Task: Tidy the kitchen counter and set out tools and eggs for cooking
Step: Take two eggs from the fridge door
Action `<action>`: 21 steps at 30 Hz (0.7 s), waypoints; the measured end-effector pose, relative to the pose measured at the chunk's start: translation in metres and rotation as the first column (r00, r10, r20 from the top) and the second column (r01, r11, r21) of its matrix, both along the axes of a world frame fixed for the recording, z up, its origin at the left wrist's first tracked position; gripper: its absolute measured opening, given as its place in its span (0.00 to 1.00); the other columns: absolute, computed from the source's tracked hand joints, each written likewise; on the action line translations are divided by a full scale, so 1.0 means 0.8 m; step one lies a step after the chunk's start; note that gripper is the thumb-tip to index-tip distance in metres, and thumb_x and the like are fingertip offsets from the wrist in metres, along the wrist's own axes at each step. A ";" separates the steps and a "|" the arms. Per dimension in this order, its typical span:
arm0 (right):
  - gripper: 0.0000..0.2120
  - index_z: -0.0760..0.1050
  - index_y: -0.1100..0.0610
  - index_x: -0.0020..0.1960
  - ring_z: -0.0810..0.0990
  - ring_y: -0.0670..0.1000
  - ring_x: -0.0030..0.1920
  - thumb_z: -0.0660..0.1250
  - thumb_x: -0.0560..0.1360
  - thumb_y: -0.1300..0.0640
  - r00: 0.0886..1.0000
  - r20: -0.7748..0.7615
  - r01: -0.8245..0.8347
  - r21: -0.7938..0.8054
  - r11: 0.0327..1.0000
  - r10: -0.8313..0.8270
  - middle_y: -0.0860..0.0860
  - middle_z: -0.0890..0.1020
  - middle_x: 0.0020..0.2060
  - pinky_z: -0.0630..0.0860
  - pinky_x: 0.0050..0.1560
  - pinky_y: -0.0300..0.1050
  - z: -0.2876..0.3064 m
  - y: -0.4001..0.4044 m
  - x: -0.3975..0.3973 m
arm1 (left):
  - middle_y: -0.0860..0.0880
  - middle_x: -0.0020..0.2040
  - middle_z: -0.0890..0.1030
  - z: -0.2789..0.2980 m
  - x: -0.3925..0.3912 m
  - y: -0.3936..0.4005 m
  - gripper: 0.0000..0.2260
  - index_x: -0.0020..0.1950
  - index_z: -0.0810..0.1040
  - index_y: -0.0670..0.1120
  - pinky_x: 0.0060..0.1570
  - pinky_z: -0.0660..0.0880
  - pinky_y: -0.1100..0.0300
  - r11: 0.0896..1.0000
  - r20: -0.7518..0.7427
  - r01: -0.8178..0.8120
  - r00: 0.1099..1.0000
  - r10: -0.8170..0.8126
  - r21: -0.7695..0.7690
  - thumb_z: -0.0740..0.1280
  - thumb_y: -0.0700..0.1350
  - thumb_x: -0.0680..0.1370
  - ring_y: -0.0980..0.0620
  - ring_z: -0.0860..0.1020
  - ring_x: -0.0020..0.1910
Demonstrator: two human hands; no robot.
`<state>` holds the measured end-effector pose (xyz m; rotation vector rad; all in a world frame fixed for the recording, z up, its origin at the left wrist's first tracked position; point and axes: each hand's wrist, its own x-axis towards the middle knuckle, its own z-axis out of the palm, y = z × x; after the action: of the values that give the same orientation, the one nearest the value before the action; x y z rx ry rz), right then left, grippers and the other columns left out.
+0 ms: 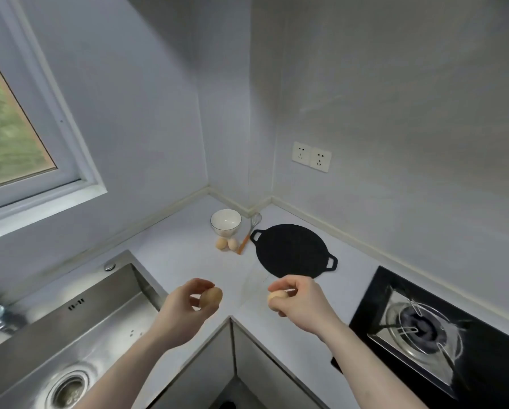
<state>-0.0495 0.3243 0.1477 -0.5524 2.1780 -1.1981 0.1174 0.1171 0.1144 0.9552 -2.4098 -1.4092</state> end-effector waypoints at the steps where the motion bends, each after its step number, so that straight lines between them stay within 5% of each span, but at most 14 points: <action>1: 0.11 0.84 0.49 0.49 0.86 0.49 0.39 0.72 0.69 0.60 1.000 0.018 0.008 0.002 1.000 -0.008 0.49 0.86 0.44 0.81 0.40 0.37 -0.007 -0.019 -0.011 | 0.59 0.50 0.84 -0.010 -0.013 -0.019 0.12 0.56 0.79 0.58 0.40 0.80 0.62 1.000 0.011 -0.002 1.000 0.001 0.007 0.74 0.54 0.75 0.60 0.83 0.46; 13: 0.12 0.81 0.61 0.54 0.83 0.49 0.42 0.70 0.71 0.70 0.860 0.435 0.277 0.039 0.960 -0.266 0.56 0.83 0.42 0.85 0.48 0.47 -0.124 -0.225 -0.110 | 0.59 0.53 0.82 -0.129 -0.158 -0.210 0.12 0.55 0.78 0.54 0.46 0.80 0.58 0.979 0.171 -0.111 0.982 0.081 0.172 0.72 0.55 0.73 0.57 0.82 0.48; 21: 0.15 0.81 0.60 0.56 0.85 0.51 0.42 0.71 0.70 0.69 0.787 0.475 0.365 0.156 0.918 -0.393 0.56 0.84 0.46 0.85 0.49 0.47 -0.205 -0.316 -0.160 | 0.54 0.50 0.82 -0.208 -0.223 -0.279 0.11 0.54 0.77 0.50 0.48 0.78 0.58 0.969 0.288 -0.182 0.949 0.128 0.168 0.70 0.52 0.75 0.52 0.80 0.49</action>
<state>-0.1777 0.0717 -0.0162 0.2323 1.8979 -1.2998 -0.0609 -0.1062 -0.0523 1.4438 -2.3461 -1.5627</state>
